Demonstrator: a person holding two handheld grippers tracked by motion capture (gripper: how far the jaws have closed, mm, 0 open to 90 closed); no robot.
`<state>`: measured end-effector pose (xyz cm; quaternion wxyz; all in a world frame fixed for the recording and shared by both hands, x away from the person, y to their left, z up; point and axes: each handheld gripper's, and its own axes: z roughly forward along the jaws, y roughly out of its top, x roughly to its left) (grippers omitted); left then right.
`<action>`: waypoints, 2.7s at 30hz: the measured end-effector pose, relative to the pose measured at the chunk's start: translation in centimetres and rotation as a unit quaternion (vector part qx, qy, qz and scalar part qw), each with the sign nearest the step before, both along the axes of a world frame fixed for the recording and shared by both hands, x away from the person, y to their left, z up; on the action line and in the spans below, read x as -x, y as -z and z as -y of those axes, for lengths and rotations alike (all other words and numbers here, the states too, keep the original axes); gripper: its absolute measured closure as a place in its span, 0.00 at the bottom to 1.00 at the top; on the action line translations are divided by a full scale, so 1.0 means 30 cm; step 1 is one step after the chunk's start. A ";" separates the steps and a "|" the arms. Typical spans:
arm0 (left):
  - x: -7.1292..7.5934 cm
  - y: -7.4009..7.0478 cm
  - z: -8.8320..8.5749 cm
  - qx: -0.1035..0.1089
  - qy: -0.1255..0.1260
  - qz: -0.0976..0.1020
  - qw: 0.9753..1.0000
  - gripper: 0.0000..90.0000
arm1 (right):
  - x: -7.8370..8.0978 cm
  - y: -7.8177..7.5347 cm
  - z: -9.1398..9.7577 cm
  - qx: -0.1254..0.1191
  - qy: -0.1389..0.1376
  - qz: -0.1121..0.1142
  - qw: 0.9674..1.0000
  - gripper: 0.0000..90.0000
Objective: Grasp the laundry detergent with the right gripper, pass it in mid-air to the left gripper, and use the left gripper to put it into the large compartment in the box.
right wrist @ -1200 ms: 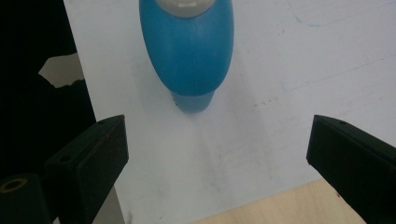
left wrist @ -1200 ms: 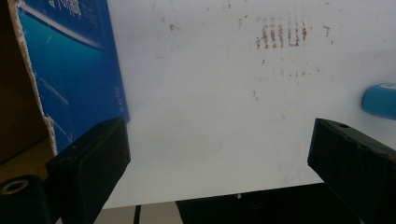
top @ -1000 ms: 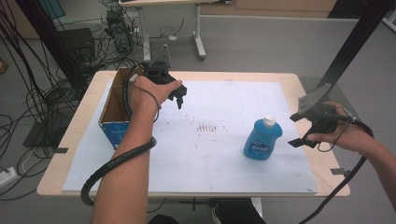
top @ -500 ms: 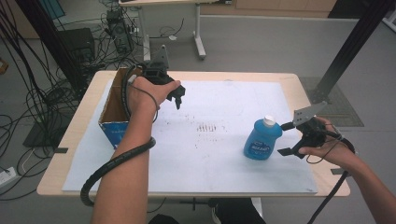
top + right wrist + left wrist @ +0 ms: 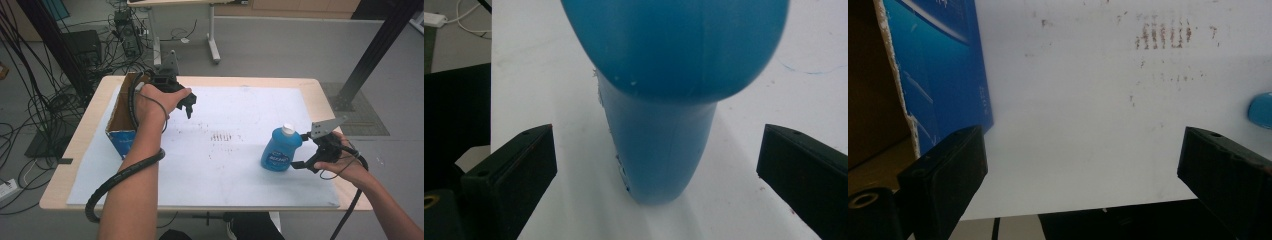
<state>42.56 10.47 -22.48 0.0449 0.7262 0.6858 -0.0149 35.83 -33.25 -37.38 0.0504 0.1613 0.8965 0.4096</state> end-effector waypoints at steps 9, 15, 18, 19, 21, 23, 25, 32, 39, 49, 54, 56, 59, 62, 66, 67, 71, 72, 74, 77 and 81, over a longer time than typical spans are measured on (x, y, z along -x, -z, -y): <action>-0.001 0.002 0.005 0.000 0.003 0.003 1.000 0.07 | -0.001 0.061 -0.021 -0.053 0.006 0.010 0.999 0.02; -0.003 -0.003 0.010 0.000 0.004 0.004 1.000 0.07 | -0.006 0.085 -0.042 -0.068 0.009 0.010 0.998 0.02; -0.003 -0.003 0.010 0.000 0.004 0.005 1.000 0.07 | -0.009 0.088 -0.059 -0.070 0.005 0.012 0.997 0.02; -0.003 -0.003 0.010 0.001 0.004 0.004 1.000 0.07 | -0.010 0.088 -0.063 -0.070 0.004 0.013 0.997 0.02; -0.003 -0.002 0.009 0.001 0.003 0.005 1.000 0.07 | -0.013 0.087 -0.069 -0.072 0.002 0.016 0.997 0.02; -0.004 -0.001 0.008 0.001 0.003 0.005 1.000 0.07 | -0.014 0.087 -0.071 -0.072 0.003 0.016 0.997 0.02; -0.004 0.000 0.006 0.001 0.003 0.005 1.000 0.07 | -0.016 0.087 -0.072 -0.074 0.001 0.022 0.997 0.02; -0.006 0.003 0.005 0.004 0.004 0.004 1.000 0.07 | -0.020 0.076 -0.073 -0.081 0.003 0.026 0.996 0.02; -0.009 -0.002 0.010 0.003 0.004 0.007 1.000 0.07 | -0.024 0.071 -0.077 -0.081 0.002 0.030 0.996 0.02; -0.010 -0.007 0.015 0.001 0.005 0.008 1.000 0.07 | -0.022 0.063 -0.078 -0.082 0.000 0.033 0.996 0.02; -0.011 -0.009 0.019 0.001 0.005 0.009 1.000 0.07 | -0.022 0.061 -0.079 -0.082 0.000 0.035 0.996 0.02; -0.011 -0.011 0.020 0.001 0.006 0.009 1.000 0.07 | -0.021 0.060 -0.081 -0.079 -0.001 0.035 0.996 0.02; -0.012 -0.013 0.022 0.000 0.007 0.010 1.000 0.07 | -0.021 0.058 -0.083 -0.079 -0.001 0.035 0.996 0.02; -0.012 -0.016 0.022 0.000 0.007 0.010 1.000 0.07 | -0.021 0.056 -0.083 -0.080 -0.001 0.035 0.996 0.02; -0.013 -0.019 0.023 0.000 0.007 0.012 1.000 0.07 | -0.021 0.049 -0.082 -0.081 -0.001 0.038 0.996 0.02; -0.013 -0.019 0.023 0.000 0.008 0.012 1.000 0.07 | -0.020 0.048 -0.082 -0.081 -0.002 0.038 0.996 0.02; -0.013 -0.017 0.023 0.001 0.008 0.012 1.000 0.07 | -0.019 0.046 -0.082 -0.080 -0.003 0.039 0.996 0.02; -0.013 -0.017 0.023 0.001 0.008 0.012 1.000 0.07 | -0.019 0.046 -0.082 -0.081 -0.002 0.039 0.996 0.02; -0.013 -0.016 0.023 0.002 0.009 0.012 1.000 0.07 | -0.020 0.046 -0.081 -0.081 -0.002 0.039 0.996 0.02; -0.014 -0.017 0.023 0.001 0.008 0.012 1.000 0.07 | -0.020 0.047 -0.083 -0.080 -0.002 0.039 0.996 0.02; -0.015 -0.021 0.023 0.001 0.009 0.014 1.000 0.07 | -0.019 0.046 -0.084 -0.080 -0.003 0.040 0.996 0.02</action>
